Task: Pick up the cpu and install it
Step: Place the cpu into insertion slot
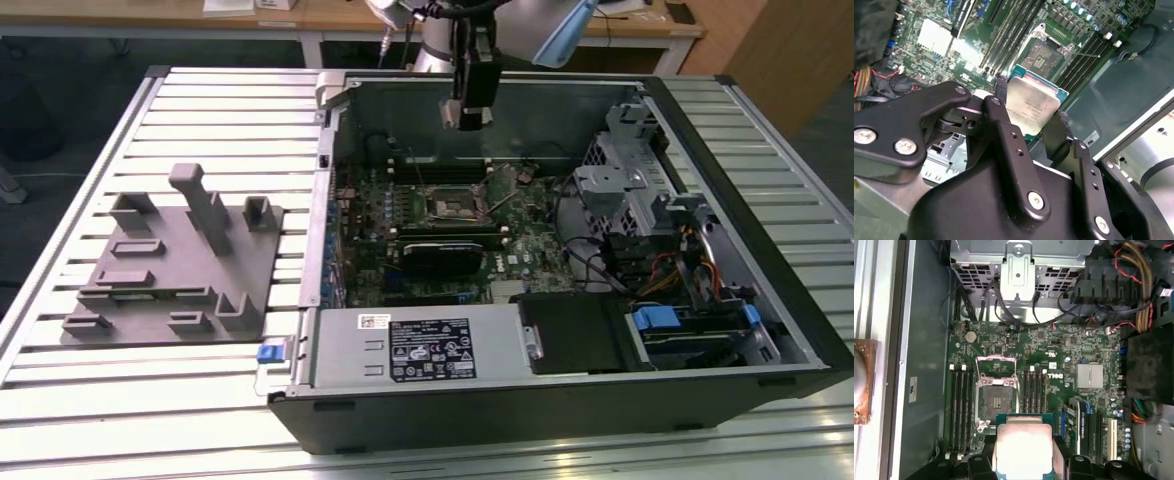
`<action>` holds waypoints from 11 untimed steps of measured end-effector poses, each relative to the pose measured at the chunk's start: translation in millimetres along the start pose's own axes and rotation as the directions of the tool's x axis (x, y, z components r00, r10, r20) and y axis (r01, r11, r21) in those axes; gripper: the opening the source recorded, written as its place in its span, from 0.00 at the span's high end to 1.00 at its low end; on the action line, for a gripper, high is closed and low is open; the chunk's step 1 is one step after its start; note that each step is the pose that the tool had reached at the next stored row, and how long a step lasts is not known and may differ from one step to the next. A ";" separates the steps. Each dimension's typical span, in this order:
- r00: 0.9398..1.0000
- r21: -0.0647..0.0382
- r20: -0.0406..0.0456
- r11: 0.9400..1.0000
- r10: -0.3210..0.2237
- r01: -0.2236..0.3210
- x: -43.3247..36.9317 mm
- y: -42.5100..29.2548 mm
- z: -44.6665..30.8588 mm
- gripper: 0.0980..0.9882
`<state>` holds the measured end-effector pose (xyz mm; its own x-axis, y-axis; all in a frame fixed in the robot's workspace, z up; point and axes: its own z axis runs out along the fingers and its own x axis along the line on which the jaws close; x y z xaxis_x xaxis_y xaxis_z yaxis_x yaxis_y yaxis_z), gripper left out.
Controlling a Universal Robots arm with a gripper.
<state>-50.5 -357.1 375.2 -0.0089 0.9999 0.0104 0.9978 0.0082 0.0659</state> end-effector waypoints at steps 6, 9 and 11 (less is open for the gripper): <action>1.000 0.011 0.000 1.000 0.003 -0.003 2.3 -1.1 11.8 0.52; 1.000 0.016 0.000 1.000 0.003 -0.003 2.3 -1.3 15.6 0.52; 1.000 0.019 0.000 1.000 0.003 -0.003 2.2 -1.5 18.9 0.52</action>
<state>-50.8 -354.7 356.2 -0.0054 0.9999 0.0105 0.9989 0.0049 0.0466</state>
